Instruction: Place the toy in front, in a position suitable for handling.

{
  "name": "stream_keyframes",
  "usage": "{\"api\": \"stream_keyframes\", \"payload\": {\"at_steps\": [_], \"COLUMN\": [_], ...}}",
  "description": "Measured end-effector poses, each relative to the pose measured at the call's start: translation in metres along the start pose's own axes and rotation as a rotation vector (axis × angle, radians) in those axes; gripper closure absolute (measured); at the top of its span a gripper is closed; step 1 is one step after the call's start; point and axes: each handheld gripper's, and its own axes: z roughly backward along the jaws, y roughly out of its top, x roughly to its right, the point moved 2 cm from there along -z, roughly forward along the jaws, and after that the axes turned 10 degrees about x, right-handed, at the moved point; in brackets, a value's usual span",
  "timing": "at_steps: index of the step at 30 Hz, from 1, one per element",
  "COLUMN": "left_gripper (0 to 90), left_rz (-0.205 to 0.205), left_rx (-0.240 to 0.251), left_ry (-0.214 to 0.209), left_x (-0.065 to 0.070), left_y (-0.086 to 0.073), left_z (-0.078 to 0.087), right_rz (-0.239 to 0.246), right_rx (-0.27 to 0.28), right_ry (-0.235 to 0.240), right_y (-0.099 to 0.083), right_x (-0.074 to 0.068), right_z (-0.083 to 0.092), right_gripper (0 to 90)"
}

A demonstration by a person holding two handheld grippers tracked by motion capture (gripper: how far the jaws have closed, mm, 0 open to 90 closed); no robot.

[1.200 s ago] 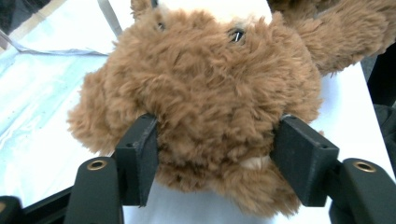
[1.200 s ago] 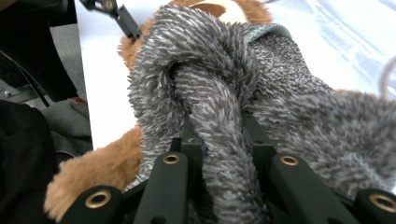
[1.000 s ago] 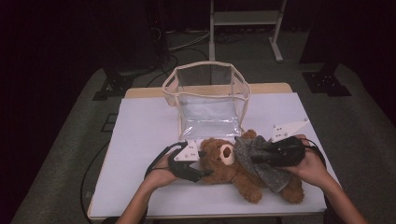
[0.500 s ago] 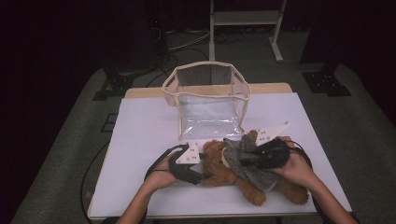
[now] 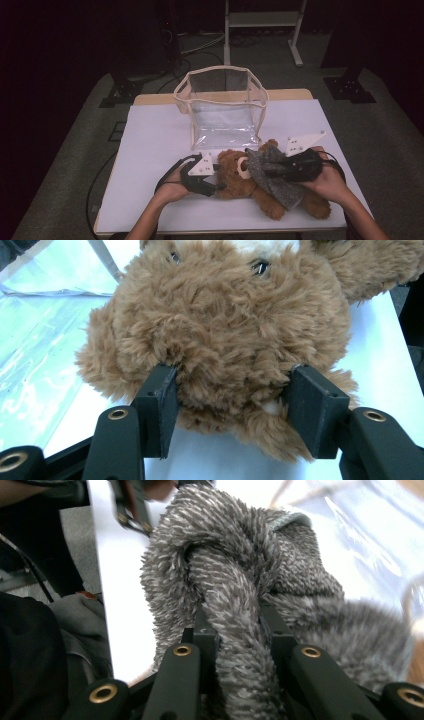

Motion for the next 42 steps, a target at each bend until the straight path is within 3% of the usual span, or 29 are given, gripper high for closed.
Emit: {"api": "stream_keyframes", "payload": {"at_steps": [6,10,14,16,19,24,28,30,35,38,42], "left_gripper": [40.0,32.6,25.6,23.8,23.0,24.1,38.5,40.5,41.6,41.6,41.3], "left_rz": [0.005,0.008,0.033,0.028,0.023,0.018,-0.011,-0.016,-0.008,-0.012,-0.012], "left_rx": [0.008,0.006,0.005,0.01,0.01,0.01,0.019,0.014,0.029,0.027,0.024], "left_ry": [0.006,0.028,0.05,0.055,0.058,0.056,0.024,0.024,0.023,0.014,0.005], "left_x": [0.001,0.0,-0.004,-0.005,-0.004,-0.004,-0.002,-0.001,0.0,0.003,0.005], "left_y": [0.0,-0.002,-0.004,-0.004,-0.003,-0.003,-0.003,-0.003,-0.001,-0.001,-0.003], "left_z": [0.002,0.005,0.009,0.01,0.011,0.011,0.01,0.008,0.005,0.002,0.0], "right_rz": [0.073,0.036,0.007,-0.033,-0.03,0.004,0.045,0.077,0.145,0.154,0.12], "right_rx": [-0.016,-0.04,-0.078,-0.067,-0.078,-0.116,-0.08,-0.057,-0.073,-0.117,-0.197], "right_ry": [0.051,0.076,0.028,0.042,0.031,-0.025,-0.033,-0.016,0.035,0.05,0.083], "right_y": [0.019,0.006,-0.013,-0.02,-0.022,-0.012,0.007,0.02,0.049,0.06,0.066], "right_x": [-0.014,-0.006,0.003,0.006,0.005,0.003,-0.003,-0.009,-0.018,-0.01,0.009], "right_z": [-0.029,-0.041,-0.031,-0.024,-0.013,0.007,0.018,0.017,-0.015,-0.047,-0.087], "right_gripper": [73.4,73.5,73.5,73.7,73.7,73.3,73.1,73.1,73.1,73.1,73.0]}}
